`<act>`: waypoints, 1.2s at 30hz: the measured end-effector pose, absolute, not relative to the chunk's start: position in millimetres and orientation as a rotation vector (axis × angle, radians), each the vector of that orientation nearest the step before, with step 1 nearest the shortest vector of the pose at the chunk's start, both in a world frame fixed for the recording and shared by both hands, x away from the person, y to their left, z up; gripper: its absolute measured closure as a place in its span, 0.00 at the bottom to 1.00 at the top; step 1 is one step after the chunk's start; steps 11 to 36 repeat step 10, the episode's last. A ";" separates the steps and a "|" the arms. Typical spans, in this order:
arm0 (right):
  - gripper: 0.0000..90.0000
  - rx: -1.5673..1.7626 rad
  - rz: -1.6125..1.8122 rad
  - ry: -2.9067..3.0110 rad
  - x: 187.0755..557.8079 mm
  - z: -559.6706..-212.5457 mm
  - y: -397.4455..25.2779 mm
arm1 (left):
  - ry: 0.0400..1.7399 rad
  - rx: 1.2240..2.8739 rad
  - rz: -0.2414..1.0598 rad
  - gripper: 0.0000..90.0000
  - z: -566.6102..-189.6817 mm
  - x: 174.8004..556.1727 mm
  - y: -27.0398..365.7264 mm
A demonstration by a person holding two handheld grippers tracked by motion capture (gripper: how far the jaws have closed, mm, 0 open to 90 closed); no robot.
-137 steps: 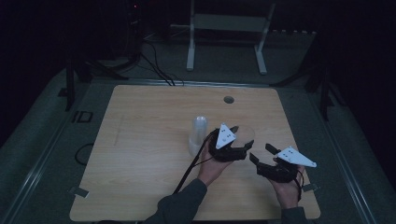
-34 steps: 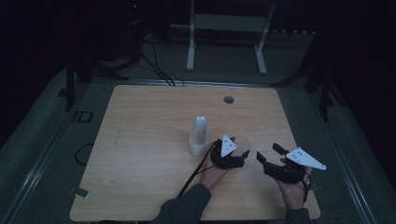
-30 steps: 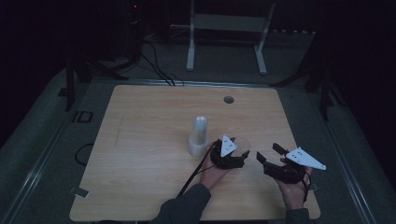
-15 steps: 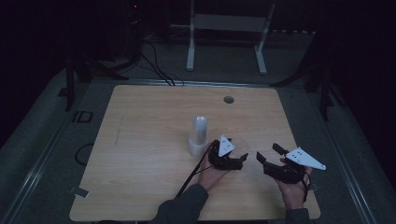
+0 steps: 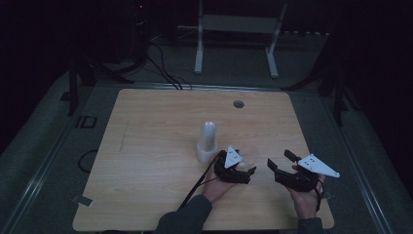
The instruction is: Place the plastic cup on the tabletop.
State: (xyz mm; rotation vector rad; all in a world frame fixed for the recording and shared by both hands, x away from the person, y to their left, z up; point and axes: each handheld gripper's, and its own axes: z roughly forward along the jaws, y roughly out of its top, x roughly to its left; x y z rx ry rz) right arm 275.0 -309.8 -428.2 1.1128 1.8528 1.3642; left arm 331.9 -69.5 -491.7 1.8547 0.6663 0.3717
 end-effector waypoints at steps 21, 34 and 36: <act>0.26 1.118 1.366 1.847 274.9 -427.9 -311.6 | 0.674 1.846 0.368 0.16 -492.0 326.7 -63.2; 0.26 1.118 1.366 1.847 274.9 -427.9 -311.6 | 0.674 1.846 0.368 0.16 -492.0 326.7 -63.2; 0.26 1.118 1.366 1.847 274.9 -427.9 -311.6 | 0.674 1.846 0.368 0.16 -492.0 326.7 -63.2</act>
